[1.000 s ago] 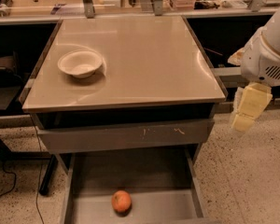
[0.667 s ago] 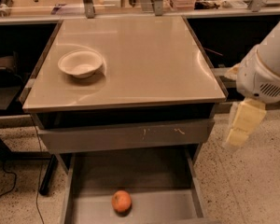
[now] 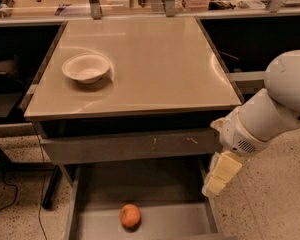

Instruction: Pick orange from middle drawer and place on counter

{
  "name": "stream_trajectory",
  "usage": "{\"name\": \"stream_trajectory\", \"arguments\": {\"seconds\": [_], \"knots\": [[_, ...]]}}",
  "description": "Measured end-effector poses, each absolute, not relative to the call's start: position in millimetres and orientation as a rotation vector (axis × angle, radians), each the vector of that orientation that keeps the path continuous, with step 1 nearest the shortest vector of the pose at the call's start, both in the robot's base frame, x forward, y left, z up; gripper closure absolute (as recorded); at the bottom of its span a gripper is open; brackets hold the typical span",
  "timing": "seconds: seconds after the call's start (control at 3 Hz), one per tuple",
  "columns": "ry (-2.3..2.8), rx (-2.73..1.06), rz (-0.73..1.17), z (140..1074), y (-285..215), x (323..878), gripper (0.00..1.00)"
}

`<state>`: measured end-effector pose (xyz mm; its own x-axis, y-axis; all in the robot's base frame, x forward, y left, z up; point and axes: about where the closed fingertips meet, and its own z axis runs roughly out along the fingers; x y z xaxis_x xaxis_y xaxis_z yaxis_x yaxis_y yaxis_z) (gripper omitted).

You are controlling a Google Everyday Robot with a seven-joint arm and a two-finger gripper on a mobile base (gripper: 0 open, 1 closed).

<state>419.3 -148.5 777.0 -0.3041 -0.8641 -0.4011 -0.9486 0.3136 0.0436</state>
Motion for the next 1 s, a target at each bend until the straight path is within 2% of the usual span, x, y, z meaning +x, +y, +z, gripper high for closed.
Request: {"name": "stream_trajectory", "arguments": {"seconds": [0.67,1.0], "knots": [[2.243,-1.631,0.453,752,-130,416,0.00],[2.122,-1.641,0.563,708,-87,420,0.00]]}}
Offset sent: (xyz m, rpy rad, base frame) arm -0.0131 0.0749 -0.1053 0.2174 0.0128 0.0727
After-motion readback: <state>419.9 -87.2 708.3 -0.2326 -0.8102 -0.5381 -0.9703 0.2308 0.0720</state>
